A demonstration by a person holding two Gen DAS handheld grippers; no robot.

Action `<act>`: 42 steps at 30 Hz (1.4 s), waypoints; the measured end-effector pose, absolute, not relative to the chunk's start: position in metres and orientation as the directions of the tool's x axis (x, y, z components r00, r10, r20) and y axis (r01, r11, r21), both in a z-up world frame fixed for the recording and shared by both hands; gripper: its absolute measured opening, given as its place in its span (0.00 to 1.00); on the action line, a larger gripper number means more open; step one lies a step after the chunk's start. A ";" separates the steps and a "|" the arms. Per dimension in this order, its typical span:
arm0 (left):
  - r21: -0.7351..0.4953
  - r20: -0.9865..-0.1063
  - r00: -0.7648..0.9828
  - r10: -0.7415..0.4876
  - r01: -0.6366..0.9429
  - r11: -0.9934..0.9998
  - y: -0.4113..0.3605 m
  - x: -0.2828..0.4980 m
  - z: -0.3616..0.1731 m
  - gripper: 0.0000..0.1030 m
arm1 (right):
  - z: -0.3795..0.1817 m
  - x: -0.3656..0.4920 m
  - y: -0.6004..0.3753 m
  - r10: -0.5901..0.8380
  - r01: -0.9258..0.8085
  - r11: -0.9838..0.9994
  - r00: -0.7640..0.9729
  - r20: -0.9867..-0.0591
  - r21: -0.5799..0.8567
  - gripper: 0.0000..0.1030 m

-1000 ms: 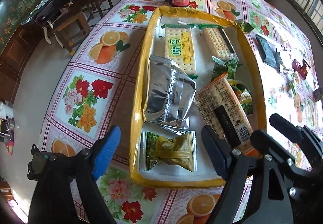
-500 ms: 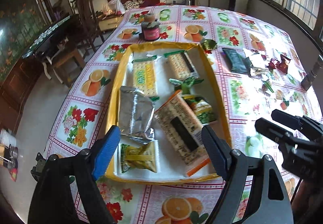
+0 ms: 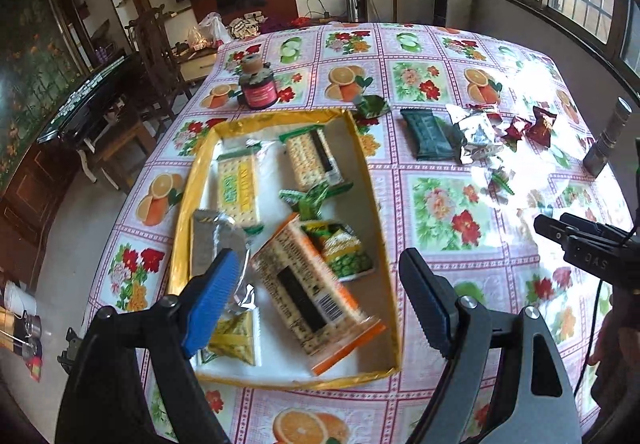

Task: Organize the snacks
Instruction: 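Move the left gripper to a silver foil bag while the right gripper approaches a clear green-trimmed bag, then grasp the silver foil bag with the left gripper while the right gripper grasps the clear bag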

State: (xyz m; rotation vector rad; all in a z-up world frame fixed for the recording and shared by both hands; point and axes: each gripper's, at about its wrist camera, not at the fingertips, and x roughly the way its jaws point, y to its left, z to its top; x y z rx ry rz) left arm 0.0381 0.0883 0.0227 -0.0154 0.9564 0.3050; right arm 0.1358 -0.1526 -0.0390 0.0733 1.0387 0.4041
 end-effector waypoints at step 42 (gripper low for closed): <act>0.000 -0.951 0.305 0.054 -0.174 0.985 -0.031 0.281 -0.044 0.80 | -0.063 0.182 -0.168 0.214 -0.391 0.919 0.406 -0.889 0.043 0.57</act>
